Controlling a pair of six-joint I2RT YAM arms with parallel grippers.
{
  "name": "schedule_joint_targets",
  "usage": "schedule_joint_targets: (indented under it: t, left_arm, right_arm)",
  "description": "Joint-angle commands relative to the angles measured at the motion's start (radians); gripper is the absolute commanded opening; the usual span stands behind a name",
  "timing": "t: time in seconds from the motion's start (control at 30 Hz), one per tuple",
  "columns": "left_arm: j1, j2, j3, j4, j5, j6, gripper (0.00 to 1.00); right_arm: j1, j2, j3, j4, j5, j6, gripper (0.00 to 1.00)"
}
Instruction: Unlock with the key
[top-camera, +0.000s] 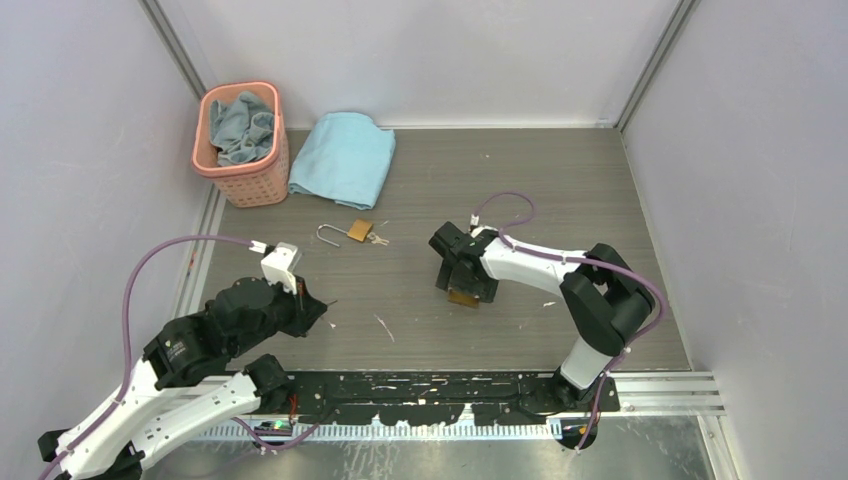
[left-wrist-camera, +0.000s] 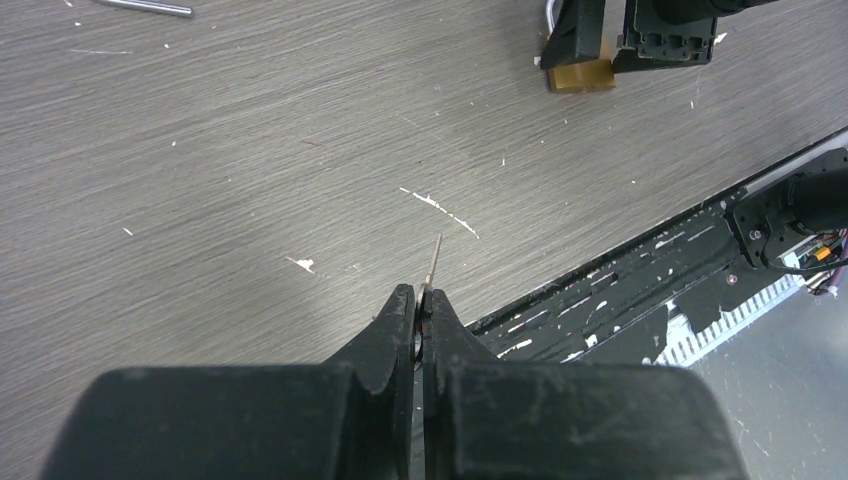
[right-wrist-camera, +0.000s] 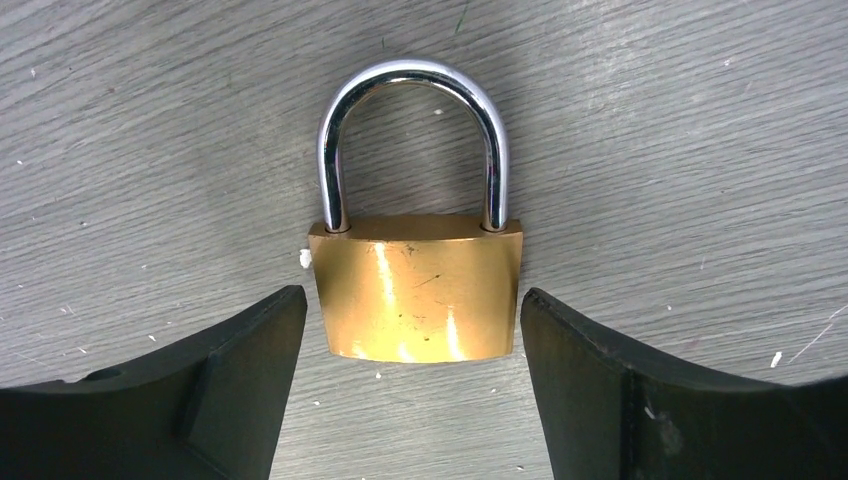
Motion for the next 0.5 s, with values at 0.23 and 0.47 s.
schedule_joint_targets:
  t: [0.23,0.47]
  left_arm:
    - [0.000,-0.014,0.004,0.033,-0.003,0.010,0.00]
    - [0.000,-0.019,0.004,0.031,-0.009,0.009,0.00]
  right_arm:
    - [0.007,0.050,0.020,-0.010,0.020,-0.028,0.83]
    - [0.003,0.088,0.059,-0.043,0.017,-0.075,0.82]
